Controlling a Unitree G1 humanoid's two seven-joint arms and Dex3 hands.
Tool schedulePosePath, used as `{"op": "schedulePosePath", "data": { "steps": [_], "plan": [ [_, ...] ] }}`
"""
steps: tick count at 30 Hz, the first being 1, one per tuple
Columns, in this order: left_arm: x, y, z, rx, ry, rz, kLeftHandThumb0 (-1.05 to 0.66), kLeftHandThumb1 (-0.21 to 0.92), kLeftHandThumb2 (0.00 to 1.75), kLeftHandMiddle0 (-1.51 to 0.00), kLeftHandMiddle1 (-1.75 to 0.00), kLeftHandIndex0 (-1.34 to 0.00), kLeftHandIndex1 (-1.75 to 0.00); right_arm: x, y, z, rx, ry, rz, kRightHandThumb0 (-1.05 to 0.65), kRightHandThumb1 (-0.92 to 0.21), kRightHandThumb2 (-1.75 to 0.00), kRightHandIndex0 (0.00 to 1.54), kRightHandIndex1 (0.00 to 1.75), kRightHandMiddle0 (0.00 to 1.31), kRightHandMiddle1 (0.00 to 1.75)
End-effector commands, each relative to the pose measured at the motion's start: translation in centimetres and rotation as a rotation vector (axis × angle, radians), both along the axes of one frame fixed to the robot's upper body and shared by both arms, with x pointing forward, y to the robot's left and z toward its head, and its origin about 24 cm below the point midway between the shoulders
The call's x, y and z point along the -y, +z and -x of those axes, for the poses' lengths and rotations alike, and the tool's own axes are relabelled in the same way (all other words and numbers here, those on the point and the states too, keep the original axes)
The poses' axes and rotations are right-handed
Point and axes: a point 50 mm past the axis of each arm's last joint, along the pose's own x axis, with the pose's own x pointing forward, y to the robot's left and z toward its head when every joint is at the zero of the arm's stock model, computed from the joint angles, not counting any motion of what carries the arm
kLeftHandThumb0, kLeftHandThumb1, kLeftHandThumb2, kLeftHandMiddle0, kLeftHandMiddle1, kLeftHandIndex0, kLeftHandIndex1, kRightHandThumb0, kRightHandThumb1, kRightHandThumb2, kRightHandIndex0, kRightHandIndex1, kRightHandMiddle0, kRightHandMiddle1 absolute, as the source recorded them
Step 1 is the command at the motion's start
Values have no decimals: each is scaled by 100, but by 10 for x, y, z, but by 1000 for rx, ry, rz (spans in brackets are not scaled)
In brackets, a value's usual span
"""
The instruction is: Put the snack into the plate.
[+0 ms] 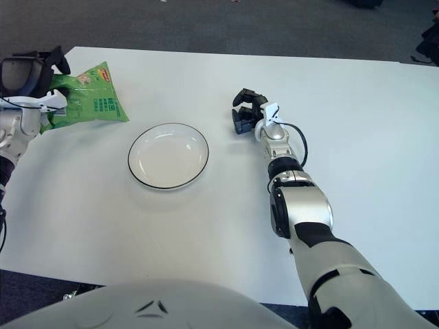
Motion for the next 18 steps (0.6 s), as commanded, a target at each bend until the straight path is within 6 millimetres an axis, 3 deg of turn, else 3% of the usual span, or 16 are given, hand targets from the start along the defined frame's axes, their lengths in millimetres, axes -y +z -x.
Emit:
{"op": "schedulePosePath", "data": {
  "steps": [1,18],
  "plan": [
    [10,13,6,56,-82,-17,0,-11,175,-96,-162,-71,-175,1,-42,20,-190,6,18,-1,2,-167,84,175,69,166],
    [37,26,13,153,-376,-19,0,-11,175,-96,-161,-71,-175,-2,-43,19,-196,15,34,-1,4,-172,84,175,69,173]
  ]
}}
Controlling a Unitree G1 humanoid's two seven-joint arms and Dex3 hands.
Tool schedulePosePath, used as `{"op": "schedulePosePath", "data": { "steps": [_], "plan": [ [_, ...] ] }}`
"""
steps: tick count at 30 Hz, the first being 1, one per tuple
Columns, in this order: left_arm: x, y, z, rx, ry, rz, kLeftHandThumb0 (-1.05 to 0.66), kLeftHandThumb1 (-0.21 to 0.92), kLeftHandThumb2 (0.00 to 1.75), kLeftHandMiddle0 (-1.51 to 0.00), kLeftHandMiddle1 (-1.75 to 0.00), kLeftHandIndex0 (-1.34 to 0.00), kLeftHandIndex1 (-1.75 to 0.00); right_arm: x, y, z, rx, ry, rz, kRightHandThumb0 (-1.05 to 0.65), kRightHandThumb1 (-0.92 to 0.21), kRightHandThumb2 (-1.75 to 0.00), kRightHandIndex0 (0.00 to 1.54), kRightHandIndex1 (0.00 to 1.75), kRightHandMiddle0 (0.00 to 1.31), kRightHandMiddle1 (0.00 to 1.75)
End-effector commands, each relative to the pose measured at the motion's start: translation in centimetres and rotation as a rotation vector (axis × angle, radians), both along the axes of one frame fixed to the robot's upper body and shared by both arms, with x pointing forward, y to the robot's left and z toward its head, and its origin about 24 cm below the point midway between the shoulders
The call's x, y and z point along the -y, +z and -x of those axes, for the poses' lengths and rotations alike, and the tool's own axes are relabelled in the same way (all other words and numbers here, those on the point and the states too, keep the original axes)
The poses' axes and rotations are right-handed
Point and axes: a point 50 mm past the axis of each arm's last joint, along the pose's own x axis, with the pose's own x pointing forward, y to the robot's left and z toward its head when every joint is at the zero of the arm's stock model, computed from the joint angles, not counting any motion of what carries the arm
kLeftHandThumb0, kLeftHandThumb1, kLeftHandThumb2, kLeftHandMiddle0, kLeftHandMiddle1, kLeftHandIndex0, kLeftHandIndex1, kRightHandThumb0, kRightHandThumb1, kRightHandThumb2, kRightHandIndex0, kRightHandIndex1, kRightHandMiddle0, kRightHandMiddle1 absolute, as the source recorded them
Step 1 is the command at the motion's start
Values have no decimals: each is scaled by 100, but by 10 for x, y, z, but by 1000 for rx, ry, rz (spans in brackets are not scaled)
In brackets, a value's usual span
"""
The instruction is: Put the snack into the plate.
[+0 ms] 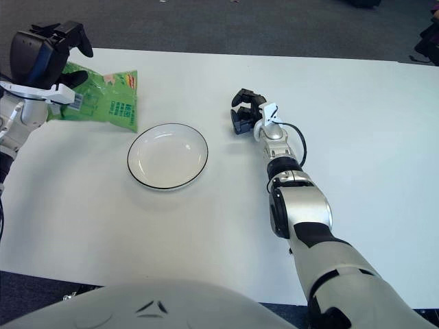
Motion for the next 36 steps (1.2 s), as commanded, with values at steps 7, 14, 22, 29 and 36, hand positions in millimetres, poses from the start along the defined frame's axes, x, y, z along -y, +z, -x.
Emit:
{"op": "schedulePosePath", "data": {
  "steps": [7,14,22,29,36],
  "plan": [
    [9,10,4,46,-130,-18,0,-11,175,-96,-162,-71,-175,0,-43,20,-199,11,28,-1,4,-172,84,175,70,172],
    [13,12,6,61,-180,-32,0,-10,175,-95,-164,-70,-175,0,-42,20,-193,16,36,-1,4,-171,85,175,70,170],
    [14,13,8,55,-196,-45,0,-10,175,-96,-163,-71,-175,0,-42,20,-188,25,49,-1,6,-174,85,175,71,173],
    [16,13,8,60,-199,-48,0,-10,175,-95,-163,-71,-175,1,-42,20,-187,30,76,-1,6,-174,85,175,71,174],
    [21,10,11,5,-228,-27,0,-11,175,-96,-162,-71,-175,2,-42,20,-192,37,60,-1,6,-173,86,175,71,171]
  ]
}}
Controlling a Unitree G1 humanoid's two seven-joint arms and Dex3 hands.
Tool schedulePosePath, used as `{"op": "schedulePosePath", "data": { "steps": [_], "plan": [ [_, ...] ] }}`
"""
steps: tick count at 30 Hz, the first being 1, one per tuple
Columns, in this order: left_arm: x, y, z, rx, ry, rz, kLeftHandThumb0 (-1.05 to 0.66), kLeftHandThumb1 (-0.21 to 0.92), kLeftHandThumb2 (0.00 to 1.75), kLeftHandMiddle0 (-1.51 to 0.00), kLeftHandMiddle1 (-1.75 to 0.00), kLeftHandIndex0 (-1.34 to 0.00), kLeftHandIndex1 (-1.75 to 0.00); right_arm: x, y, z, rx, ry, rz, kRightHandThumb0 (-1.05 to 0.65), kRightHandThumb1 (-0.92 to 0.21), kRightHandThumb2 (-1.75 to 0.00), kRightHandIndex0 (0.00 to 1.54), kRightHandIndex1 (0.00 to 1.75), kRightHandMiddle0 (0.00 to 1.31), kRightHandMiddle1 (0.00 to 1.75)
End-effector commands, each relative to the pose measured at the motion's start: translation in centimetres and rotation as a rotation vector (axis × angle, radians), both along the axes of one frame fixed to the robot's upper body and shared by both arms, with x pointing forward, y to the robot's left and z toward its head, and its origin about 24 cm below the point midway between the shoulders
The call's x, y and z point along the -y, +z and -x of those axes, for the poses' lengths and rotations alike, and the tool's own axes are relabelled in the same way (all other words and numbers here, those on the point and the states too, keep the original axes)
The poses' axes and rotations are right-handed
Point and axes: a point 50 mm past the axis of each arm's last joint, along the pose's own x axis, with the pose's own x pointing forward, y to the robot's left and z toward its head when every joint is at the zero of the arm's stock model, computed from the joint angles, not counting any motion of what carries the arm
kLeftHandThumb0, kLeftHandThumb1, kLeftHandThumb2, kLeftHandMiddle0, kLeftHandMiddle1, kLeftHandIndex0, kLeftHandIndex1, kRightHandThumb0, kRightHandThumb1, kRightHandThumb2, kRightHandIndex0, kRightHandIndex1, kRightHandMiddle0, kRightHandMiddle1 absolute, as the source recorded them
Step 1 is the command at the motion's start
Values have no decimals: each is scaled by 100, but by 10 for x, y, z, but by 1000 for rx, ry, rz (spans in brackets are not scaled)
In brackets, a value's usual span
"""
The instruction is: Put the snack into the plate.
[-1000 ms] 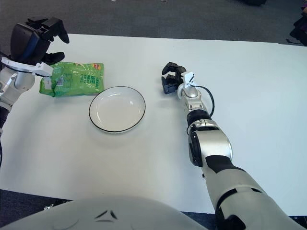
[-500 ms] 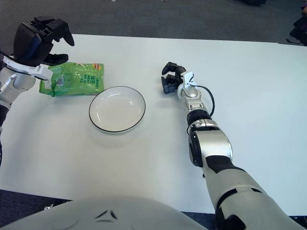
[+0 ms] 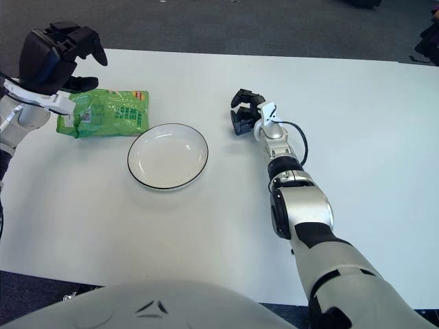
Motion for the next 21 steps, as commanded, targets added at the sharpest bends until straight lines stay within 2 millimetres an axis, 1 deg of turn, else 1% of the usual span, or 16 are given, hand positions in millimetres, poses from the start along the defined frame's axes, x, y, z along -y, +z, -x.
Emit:
{"op": "schedulePosePath", "data": {
  "steps": [1,3,4,6,7,8,9,10,11,12,13,14,16,17,20,21],
  "plan": [
    [3,3,3,-54,4,4,0,-11,175,-96,-162,-71,-175,2,-44,21,-196,10,15,-1,6,-173,86,175,71,171],
    [2,2,4,-124,57,-43,-1,-9,175,-94,-168,-71,-171,2,-44,21,-193,9,19,-1,5,-173,85,175,70,172],
    [2,2,4,-155,85,-66,-1,2,161,-85,-170,-63,-167,2,-44,21,-192,9,21,-1,5,-173,85,175,70,173],
    [1,2,4,-199,125,-99,-1,14,148,-77,-172,-57,-163,2,-44,21,-191,8,25,-1,5,-173,85,175,69,173],
    [1,2,4,-213,137,-109,-1,24,137,-69,-173,-49,-163,2,-44,21,-191,7,27,-1,4,-173,84,175,69,174],
    [1,2,4,-234,156,-128,-1,31,130,-64,-174,-43,-164,2,-44,21,-191,7,30,-1,4,-173,84,175,69,174],
    [-3,0,2,-284,192,-173,-1,38,120,-60,-172,-38,-164,3,-44,21,-192,7,35,-1,4,-172,84,175,69,174],
    [-6,-1,1,-320,217,-203,-25,45,106,-45,-159,-24,-152,3,-45,21,-193,7,38,-1,4,-172,84,175,70,173],
    [-9,-3,0,-357,245,-238,-41,49,97,-35,-149,-16,-145,3,-45,21,-194,7,40,-1,4,-172,84,175,70,172],
    [-11,-4,-1,-380,263,-258,-48,52,93,-30,-143,-12,-140,3,-45,21,-194,8,41,-1,4,-172,84,175,70,172],
    [-12,-4,-1,-404,286,-289,-58,56,85,-22,-132,-8,-132,3,-45,21,-194,7,41,-1,4,-172,84,175,70,171],
    [-12,-4,-1,-421,302,-311,-63,59,80,-18,-123,-6,-126,3,-45,21,-194,7,41,-1,4,-172,84,175,70,172],
    [-11,-4,0,-451,334,-356,-78,73,60,-8,-91,-3,-107,2,-45,21,-194,7,41,-1,4,-172,84,175,70,172],
    [-12,-4,0,-462,344,-370,-83,78,51,-6,-80,-2,-100,2,-45,21,-194,7,41,-1,4,-171,84,175,70,172],
    [-12,-4,1,-489,363,-396,-89,88,38,-2,-63,0,-88,2,-44,21,-193,7,40,-1,4,-171,84,175,70,171],
    [-12,-4,1,-499,369,-404,-91,89,37,-1,-58,0,-83,2,-44,21,-193,7,39,-1,4,-171,84,175,70,171]
  ]
}}
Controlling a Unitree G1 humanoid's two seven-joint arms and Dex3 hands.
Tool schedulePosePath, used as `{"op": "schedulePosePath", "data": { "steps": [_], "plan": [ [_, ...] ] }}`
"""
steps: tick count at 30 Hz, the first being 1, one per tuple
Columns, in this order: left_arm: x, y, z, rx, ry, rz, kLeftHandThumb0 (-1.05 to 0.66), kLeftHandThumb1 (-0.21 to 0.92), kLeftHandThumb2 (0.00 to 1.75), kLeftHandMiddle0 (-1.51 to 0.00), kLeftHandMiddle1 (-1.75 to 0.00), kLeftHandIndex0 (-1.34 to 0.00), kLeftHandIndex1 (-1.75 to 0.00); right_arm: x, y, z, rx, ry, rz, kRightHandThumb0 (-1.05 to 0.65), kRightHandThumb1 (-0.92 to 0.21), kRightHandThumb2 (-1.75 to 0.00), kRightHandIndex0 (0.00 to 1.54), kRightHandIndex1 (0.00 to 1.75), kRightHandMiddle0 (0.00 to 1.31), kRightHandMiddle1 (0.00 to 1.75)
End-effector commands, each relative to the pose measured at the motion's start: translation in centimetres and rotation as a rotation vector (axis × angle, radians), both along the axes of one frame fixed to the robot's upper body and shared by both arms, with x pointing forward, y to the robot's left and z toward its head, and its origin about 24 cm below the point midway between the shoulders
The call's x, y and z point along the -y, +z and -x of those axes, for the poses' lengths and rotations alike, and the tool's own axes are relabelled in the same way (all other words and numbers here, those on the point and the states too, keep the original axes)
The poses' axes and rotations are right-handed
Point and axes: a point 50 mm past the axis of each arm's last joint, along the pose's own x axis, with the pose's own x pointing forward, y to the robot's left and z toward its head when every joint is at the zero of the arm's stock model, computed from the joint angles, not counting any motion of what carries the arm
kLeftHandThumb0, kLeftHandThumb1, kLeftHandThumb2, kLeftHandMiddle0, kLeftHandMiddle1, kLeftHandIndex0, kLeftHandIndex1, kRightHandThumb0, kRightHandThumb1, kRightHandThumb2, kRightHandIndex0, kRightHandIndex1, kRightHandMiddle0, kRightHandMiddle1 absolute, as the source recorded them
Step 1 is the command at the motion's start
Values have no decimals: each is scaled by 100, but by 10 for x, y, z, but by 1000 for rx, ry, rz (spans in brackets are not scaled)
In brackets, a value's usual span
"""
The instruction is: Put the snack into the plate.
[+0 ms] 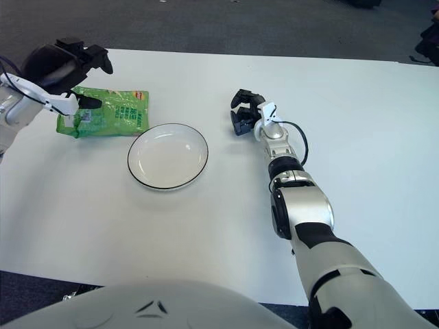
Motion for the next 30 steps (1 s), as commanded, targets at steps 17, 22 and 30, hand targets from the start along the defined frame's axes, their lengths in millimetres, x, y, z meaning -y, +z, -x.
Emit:
{"op": "schedulePosePath", "data": {
  "steps": [17,22,30],
  "plan": [
    [-14,-17,-7,-260,96,-122,-105,92,39,0,0,0,0,2,-45,21,-201,7,22,-1,3,-169,83,175,70,169],
    [-19,-26,-12,-299,114,-103,-105,92,38,0,0,0,0,2,-45,21,-202,2,8,-1,2,-168,83,175,69,170],
    [-17,-42,-18,-365,133,-71,-105,92,32,0,0,0,0,2,-45,21,-199,2,21,-1,2,-168,83,175,69,168]
  ]
}}
